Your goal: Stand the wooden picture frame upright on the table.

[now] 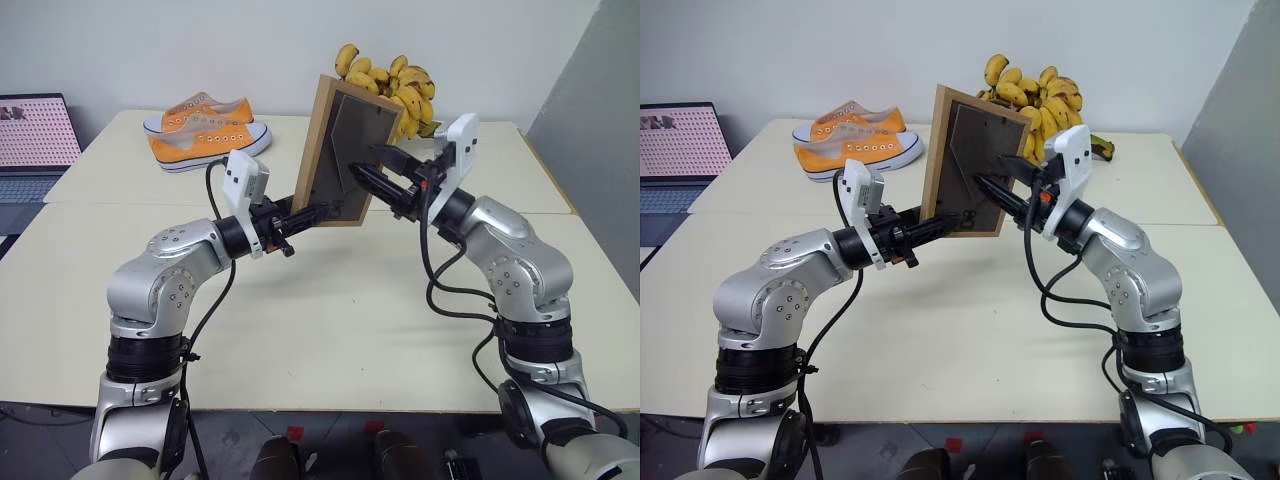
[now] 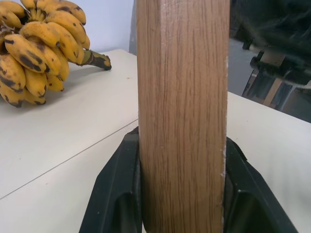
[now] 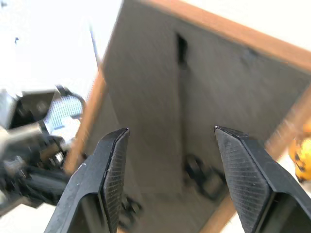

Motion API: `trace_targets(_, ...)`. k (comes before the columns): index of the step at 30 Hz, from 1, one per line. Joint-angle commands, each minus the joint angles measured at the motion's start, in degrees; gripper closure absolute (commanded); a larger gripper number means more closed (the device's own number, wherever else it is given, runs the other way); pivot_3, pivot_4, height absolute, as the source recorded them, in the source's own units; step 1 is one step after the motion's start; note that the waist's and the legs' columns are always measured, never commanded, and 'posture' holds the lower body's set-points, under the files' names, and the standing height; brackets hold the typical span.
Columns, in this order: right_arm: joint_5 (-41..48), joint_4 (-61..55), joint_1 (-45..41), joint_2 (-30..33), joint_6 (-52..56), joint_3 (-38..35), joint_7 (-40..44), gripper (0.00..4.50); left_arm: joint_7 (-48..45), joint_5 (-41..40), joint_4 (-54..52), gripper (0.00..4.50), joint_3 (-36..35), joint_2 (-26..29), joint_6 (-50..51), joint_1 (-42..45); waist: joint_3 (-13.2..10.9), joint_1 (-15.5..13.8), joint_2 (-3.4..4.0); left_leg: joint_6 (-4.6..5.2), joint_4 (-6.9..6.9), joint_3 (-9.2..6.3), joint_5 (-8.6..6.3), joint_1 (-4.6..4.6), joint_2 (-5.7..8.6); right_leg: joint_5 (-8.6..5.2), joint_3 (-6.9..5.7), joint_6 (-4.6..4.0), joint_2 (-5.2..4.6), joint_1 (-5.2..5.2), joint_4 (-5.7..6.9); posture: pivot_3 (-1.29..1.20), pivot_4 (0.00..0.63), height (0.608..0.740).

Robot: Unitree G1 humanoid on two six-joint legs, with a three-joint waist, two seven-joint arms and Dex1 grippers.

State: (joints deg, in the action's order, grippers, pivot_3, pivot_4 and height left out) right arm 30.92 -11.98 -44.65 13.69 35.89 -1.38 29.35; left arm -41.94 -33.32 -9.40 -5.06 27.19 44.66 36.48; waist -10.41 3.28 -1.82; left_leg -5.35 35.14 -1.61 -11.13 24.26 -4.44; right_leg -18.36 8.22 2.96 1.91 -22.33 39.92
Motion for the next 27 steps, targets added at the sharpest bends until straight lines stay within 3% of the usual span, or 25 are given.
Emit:
trace_targets(1,2.15,-3.93,-2.22,-1.77,0.79,-0.7,-2.37,1.56,-1.92,0.57,1.46,3.21,1.68,-0.92,-3.51,2.43,0.0,0.0,0.0,0.0,0.0,0.0,0.0,0.0,0.0,0.0,0.0,0.0,0.0,0.0,0.0,0.0,0.15,0.74)
trace_targets(17,3.9,-11.35,3.67,-0.31,5.27,-3.13,-7.43,1.56,-3.76,4.6,19.0,3.21,1.06,-1.91,-10.04,11.06,0.0,-0.01,0.0,0.0,0.01,-0.07,0.0,0.12,0.01,0.0,-0.08,0.0,0.0,-0.06,-0.01,0.0,0.15,0.74)
trace_targets(27,-0.12,-8.5,4.17,2.12,2.47,-1.21,-6.19,1.56,-3.93,2.41,15.15,3.21,0.92,-2.82,-7.42,11.85,0.0,-0.02,0.0,0.0,0.0,-0.08,0.0,0.17,0.0,0.0,-0.08,-0.01,0.0,-0.11,-0.02,0.0,0.15,0.74)
